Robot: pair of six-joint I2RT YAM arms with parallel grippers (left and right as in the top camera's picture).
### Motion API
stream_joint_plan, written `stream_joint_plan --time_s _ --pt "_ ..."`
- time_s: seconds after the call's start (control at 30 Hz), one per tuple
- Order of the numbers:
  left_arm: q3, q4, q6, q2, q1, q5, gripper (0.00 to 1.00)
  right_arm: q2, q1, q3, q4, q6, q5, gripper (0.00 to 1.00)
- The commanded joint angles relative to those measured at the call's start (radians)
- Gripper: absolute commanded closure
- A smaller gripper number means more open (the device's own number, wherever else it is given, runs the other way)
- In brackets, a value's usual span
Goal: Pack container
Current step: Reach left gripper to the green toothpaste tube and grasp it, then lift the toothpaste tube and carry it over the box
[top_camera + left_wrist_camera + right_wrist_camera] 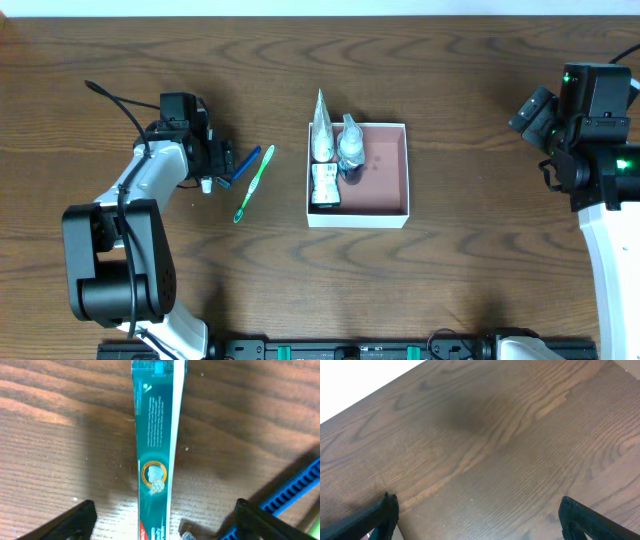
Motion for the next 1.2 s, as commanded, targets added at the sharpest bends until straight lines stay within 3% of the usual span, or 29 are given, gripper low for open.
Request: stream_joint_plan --time_s 0.0,0.1,0.3,0.4,0.47,0.53,0.83,1.17 --pt "0.008 0.006 0.013 0.033 0.003 -0.007 0.24 -0.001 -0.005 0.003 -0.001 0.012 0.007 0.01" --pt "0.008 0.009 0.013 0.061 0.003 -0.007 0.45 -0.001 -0.005 0.003 -0.001 0.012 0.007 0.01" --pt "0.008 0.009 0.013 0.098 0.003 -0.006 0.55 -0.001 -0.005 0.003 -0.001 0.012 0.007 0.01" --pt "0.008 0.012 0.012 0.098 0.003 -0.007 0.71 -0.001 -0.005 0.003 -0.001 0.012 0.007 0.01" --pt "0.008 0.013 0.012 0.098 0.003 -0.007 0.86 -0.001 -0.005 0.003 -0.001 0.012 0.007 0.01" --pt "0.008 0.012 0.011 0.098 0.003 -0.007 0.93 -0.001 -0.005 0.003 -0.001 0.012 0.007 0.01" --pt "0.04 -0.069 -0.037 -0.002 0.003 0.035 0.94 -0.001 -0.005 0.003 -0.001 0.012 0.007 0.01" --pt "0.126 -0.212 -0.04 -0.447 -0.101 0.342 0.94 -0.001 -0.005 0.003 -0.001 0.012 0.007 0.01"
